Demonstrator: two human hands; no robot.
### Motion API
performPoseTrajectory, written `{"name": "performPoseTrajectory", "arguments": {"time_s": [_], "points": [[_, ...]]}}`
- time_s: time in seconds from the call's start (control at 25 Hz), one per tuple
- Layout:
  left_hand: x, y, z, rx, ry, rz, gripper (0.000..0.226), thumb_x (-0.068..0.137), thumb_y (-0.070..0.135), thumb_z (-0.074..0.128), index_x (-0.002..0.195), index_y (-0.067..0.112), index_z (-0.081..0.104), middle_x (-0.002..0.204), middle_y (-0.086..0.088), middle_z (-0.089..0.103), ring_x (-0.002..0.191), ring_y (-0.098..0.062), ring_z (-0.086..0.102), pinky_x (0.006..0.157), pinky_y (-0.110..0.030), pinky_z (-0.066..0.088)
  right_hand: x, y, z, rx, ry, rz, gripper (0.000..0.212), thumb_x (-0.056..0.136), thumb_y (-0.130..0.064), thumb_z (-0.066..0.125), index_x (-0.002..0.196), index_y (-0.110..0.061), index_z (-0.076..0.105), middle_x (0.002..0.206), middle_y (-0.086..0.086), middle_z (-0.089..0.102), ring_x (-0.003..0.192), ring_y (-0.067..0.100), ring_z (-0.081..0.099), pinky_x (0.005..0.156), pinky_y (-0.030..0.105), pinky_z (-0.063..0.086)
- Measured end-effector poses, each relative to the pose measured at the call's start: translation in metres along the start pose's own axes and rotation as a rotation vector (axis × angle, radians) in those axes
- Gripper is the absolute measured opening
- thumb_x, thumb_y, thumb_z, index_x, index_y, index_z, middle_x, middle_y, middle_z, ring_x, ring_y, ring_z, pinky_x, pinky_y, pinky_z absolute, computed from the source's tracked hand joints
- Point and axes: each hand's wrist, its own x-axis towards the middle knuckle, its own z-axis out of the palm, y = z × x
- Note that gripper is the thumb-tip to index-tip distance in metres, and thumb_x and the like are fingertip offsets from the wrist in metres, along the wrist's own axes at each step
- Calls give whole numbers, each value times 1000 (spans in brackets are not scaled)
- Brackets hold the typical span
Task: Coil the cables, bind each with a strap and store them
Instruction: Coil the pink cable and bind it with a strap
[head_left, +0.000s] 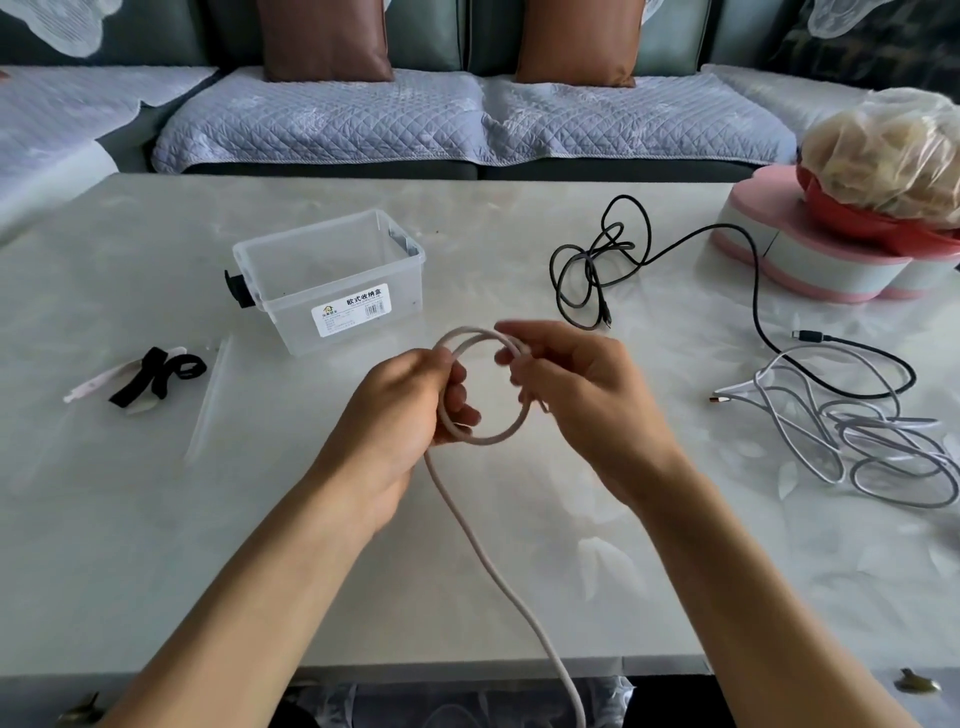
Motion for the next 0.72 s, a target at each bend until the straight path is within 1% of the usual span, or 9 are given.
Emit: {"name": "performPoseTrajectory", "arguments": {"time_s": [0.08,0.16,0.24,0.28,0.36,0.48,0.56,0.64,0.72], "points": [[2,-2,-3,-33,-17,42,29,105,16,42,87,11,66,61,2,48,53,-16,48,59,-28,44,-3,0,-8,-38,-88,97,16,90,-4,62,97,-12,74,81,6,73,63,10,58,60,22,46],[2,0,-6,-5,-66,81,30,103,12,42,98,14,72,63,3,50,54,-16,45,59,-28,41,-5,2,-10,-80,-75,137,13,92,-8,62,92,-12,75,78,8,73,61,14,59,59,26,47],[3,5,-9,-21,-131,50,34,102,24,42,102,12,74,65,0,54,57,-18,49,63,-31,44,-5,5,-8,-20,-31,153,16,96,-5,56,96,-9,72,77,6,71,64,14,68,59,22,52],[3,6,-10,-6,-153,20,41,103,34,40,101,11,75,66,-2,56,58,-19,51,65,-33,48,-5,6,-5,2,-22,139,18,97,-4,53,99,-8,71,78,5,69,67,15,71,62,25,57],[2,8,-11,101,-149,-17,54,103,46,37,89,11,75,65,-4,57,58,-21,57,69,-37,56,-8,5,-1,-98,-30,25,20,98,-4,50,101,-10,69,77,0,66,69,12,71,69,28,59],[1,13,-16,74,-176,-81,49,103,34,37,81,7,70,66,-10,59,60,-27,61,66,-36,56,-10,1,4,-366,-69,-168,23,97,-4,50,92,-21,66,72,-10,61,63,3,61,63,12,47],[1,21,-22,-11,-260,-101,41,99,24,37,89,3,71,66,-12,61,61,-30,62,63,-33,55,-9,0,4,-389,-88,-217,25,96,-4,50,96,-22,68,77,-8,60,64,4,58,62,10,41],[3,24,-23,56,-300,-66,44,100,31,40,86,4,71,61,-9,55,57,-28,59,63,-34,55,-8,0,5,-411,-98,-270,26,95,-2,50,103,-18,69,82,-4,60,67,8,58,64,12,42],[2,24,-18,107,-266,-12,44,101,41,44,76,10,63,54,-1,42,49,-20,47,60,-33,50,-7,2,8,-381,-80,-260,25,96,-3,51,103,-17,70,81,-5,62,68,9,60,65,12,44]]}}
